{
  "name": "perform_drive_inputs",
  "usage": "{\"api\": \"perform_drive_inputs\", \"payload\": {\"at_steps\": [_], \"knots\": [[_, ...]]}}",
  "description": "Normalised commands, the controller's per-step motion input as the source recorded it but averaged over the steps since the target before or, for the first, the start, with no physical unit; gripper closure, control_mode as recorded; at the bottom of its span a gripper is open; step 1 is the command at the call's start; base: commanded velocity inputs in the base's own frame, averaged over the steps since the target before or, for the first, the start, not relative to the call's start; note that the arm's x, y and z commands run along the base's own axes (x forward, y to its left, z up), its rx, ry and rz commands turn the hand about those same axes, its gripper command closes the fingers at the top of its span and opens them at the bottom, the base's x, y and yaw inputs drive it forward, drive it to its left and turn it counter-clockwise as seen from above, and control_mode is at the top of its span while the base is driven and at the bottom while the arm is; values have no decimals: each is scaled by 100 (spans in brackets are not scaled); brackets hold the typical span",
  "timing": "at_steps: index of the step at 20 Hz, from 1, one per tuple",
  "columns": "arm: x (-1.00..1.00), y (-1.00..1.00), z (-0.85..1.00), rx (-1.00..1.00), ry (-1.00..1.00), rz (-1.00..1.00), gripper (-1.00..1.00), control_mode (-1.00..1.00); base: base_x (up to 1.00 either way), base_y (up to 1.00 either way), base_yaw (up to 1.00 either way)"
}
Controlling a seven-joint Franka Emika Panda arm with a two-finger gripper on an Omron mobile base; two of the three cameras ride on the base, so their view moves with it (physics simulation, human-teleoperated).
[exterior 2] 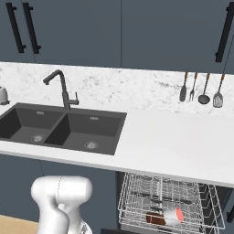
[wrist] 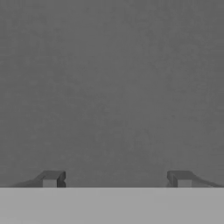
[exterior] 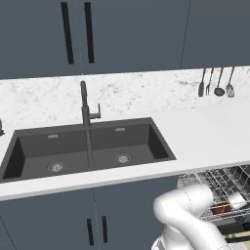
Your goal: Pick up the cup and bowl from the counter, place them in the dishwasher, and close the dishwasher door.
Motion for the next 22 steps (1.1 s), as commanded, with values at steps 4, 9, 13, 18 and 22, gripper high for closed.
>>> {"api": "perform_drive_inputs", "payload": {"at_steps": [4, 9, 13, 18, 22], "knots": [[100, -10, 6, 28, -5, 16, -100, -100, 0, 0, 0], [100, -9, 25, 24, 1, 16, -100, -100, 0, 0, 0], [100, 0, 24, 15, 3, 13, -100, -100, 0, 0, 0], [100, 0, 15, 15, -9, 12, -100, -100, 0, 0, 0], [100, 0, 12, 17, -9, 13, -100, -100, 0, 0, 0]]}}
